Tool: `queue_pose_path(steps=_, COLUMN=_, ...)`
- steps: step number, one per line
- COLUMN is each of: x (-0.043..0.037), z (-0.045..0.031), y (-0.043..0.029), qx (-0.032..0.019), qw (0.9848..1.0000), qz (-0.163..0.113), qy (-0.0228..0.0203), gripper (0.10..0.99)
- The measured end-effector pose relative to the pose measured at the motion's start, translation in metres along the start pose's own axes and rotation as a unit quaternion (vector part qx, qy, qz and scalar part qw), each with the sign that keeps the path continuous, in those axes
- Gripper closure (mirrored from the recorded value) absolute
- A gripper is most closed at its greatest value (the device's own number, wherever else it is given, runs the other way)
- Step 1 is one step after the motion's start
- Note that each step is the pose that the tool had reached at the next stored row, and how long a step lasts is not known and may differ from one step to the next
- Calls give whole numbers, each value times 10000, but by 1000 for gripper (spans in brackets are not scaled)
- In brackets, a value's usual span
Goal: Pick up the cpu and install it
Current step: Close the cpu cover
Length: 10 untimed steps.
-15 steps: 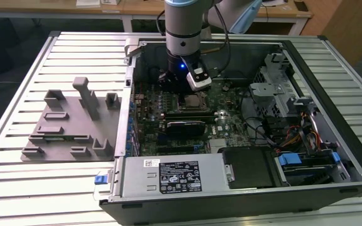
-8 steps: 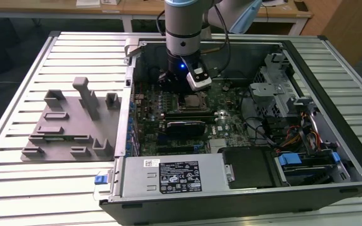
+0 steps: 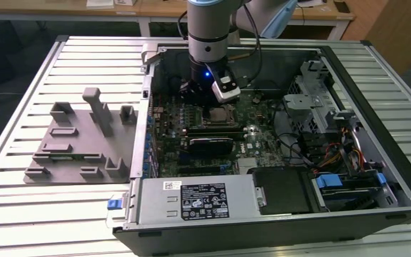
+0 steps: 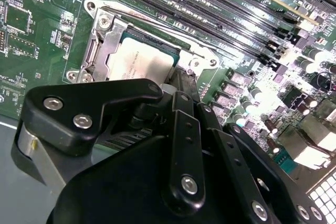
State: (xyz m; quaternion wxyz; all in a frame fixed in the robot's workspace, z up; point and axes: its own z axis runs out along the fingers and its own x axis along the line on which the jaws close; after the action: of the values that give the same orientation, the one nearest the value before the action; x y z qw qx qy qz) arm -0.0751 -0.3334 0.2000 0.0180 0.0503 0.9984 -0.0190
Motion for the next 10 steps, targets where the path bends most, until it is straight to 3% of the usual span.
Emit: queue_pose_path(steps=10, x=0, z=-1, y=0, qx=2, qw=10000, qz=0, qy=1, gripper=980)
